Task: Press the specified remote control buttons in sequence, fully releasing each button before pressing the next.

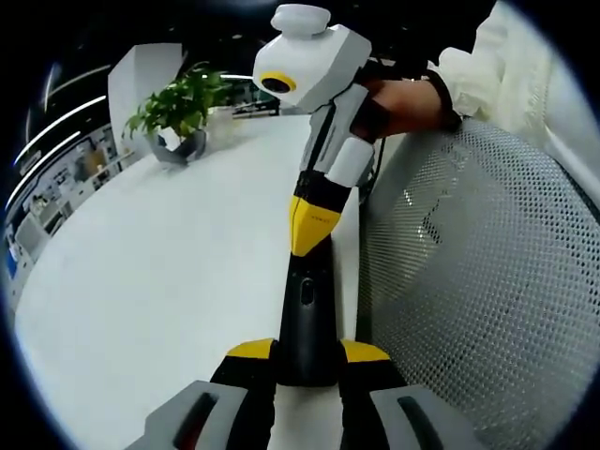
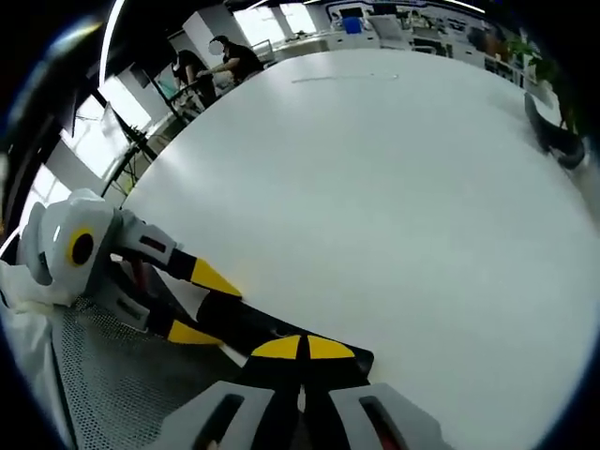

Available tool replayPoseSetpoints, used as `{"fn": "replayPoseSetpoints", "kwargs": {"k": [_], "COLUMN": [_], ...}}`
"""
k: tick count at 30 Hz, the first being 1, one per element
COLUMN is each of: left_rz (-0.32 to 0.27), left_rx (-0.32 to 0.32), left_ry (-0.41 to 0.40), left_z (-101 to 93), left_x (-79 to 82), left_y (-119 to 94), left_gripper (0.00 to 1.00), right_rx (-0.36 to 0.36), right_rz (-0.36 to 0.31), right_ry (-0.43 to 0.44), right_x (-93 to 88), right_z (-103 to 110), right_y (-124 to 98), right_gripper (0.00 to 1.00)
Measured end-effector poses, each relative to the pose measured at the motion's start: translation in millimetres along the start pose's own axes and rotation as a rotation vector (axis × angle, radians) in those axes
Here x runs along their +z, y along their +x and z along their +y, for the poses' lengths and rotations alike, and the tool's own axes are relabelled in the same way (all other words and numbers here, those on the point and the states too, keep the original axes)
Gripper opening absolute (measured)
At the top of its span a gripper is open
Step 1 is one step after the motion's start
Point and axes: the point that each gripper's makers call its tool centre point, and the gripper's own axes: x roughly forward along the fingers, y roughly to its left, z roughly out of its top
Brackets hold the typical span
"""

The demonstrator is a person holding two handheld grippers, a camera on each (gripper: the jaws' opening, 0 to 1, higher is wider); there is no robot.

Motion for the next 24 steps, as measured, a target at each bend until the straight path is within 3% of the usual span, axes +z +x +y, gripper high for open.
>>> {"fn": "replayPoseSetpoints", "kwargs": {"k": [6, 10, 13, 24], "left_rz": [0.001, 0.001, 0.002, 0.003], "left_rx": [0.0, -0.001, 0.0, -0.001], "left_ry": [0.001, 0.002, 0.001, 0.0], "left_z": [0.0, -0.1, -0.1, -0.3], "left_x": [0.0, 0.1, 0.0, 0.0], "left_y": [0, 0, 0, 0], "left_gripper": [0.25, 0.25, 0.25, 0.25], "right_rx": [0.036, 0.066, 0.087, 0.093], "right_rz": [0.013, -0.023, 0.003, 0.049], "right_ry": [0.042, 0.071, 0.11, 0.084], "right_x": [-1.2, 4.3, 0.9, -6.6], "right_z": [2, 7, 8, 13], "right_y": [-3, -9, -8, -2], "right_gripper": [0.0, 0.0, 0.0, 0.0]}}
